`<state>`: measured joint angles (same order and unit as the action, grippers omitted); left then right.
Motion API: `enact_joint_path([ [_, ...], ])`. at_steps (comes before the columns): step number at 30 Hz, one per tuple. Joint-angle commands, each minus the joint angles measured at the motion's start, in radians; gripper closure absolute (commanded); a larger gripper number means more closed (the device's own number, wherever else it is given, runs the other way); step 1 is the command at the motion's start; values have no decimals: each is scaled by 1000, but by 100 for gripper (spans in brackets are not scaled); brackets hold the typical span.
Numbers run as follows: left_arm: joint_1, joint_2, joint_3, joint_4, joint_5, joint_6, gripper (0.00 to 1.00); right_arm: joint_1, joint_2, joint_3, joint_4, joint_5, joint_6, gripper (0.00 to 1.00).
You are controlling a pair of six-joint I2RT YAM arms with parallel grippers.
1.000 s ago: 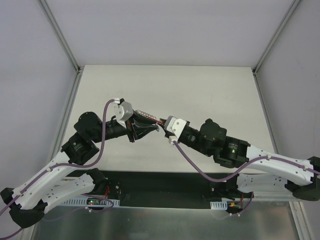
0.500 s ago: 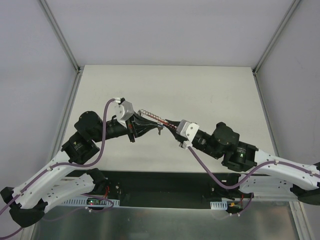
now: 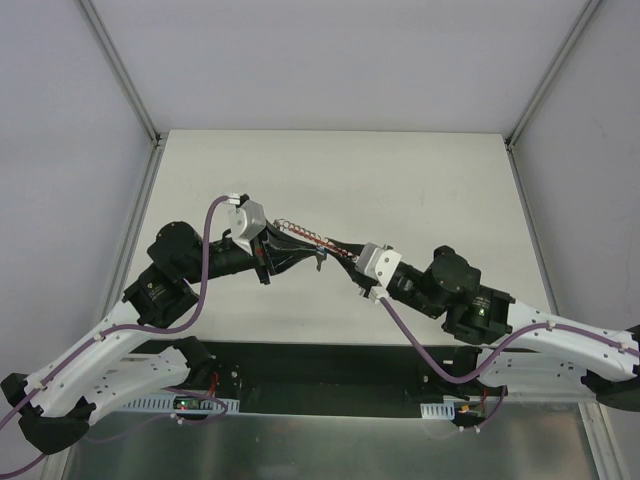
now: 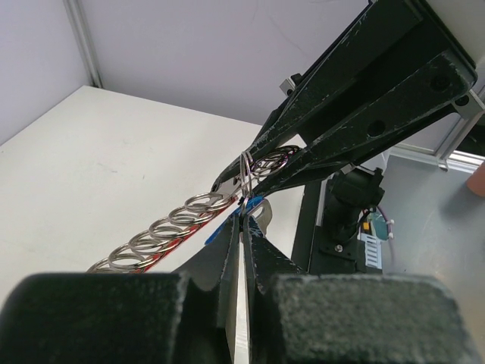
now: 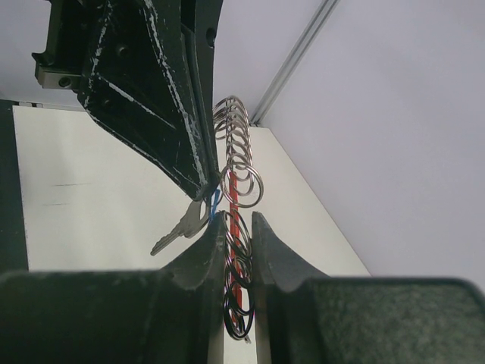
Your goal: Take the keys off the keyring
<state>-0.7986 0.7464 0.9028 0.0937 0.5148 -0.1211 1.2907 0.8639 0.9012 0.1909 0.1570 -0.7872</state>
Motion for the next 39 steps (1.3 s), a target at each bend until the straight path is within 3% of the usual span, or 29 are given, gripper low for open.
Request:
enact_joint_path([
  [1,-5,-12,12,81,16,-12,100,1,0,7,94,-13,14,95],
  [9,-4,-55,-64,210,-9,49,100,1,6,4,99,-62,37,99],
  [26,-5,-47,-68,242,-6,71,100,4,6,-16,200,-119,91,99],
  [33,-5,-41,-73,284,1,71,100,4,-9,-31,183,-148,106,84],
  [34,-5,-44,-79,297,-2,70,100,4,-9,-27,159,-148,108,77],
  [37,-5,-51,-88,322,11,99,100,4,-3,-2,87,-183,94,71],
  [39,-5,-55,-87,318,10,112,100,4,-5,5,65,-188,88,70],
])
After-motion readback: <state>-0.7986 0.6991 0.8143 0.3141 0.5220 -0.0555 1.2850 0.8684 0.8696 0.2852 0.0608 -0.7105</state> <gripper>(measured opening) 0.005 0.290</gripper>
